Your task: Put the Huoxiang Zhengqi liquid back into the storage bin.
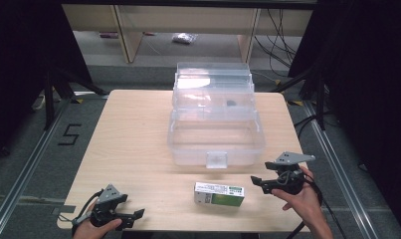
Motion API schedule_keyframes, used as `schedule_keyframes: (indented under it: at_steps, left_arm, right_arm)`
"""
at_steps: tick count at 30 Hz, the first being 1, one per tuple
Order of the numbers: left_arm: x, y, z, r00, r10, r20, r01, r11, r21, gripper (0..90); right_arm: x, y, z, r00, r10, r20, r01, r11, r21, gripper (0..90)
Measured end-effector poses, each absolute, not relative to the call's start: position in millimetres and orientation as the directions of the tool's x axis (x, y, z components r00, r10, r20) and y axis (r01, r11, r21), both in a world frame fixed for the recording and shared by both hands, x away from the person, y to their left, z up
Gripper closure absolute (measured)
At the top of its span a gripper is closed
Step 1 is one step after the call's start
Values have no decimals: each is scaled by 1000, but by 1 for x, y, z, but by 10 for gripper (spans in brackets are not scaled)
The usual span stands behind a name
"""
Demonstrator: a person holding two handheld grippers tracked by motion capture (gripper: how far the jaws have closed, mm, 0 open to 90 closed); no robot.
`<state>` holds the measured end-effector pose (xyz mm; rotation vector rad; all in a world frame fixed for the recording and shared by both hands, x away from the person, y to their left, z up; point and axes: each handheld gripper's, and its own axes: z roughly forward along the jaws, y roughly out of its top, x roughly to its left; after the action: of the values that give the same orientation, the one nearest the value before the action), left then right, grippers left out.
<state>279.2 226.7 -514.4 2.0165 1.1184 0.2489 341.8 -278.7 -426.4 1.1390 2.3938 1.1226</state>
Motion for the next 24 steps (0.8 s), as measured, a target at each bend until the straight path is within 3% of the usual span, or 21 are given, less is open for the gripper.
schedule_keyframes:
  at_steps: [10,24]
  left_arm:
    - [279,227,-515,585,785,-203,629,-281,725,148]
    - [279,227,-515,587,783,-206,628,-280,726,148]
  right_arm:
    - [331,-250,-399,-762,646,43,453,486,747,246]
    - [328,-201,-404,-861,508,-8,373,643,669,241]
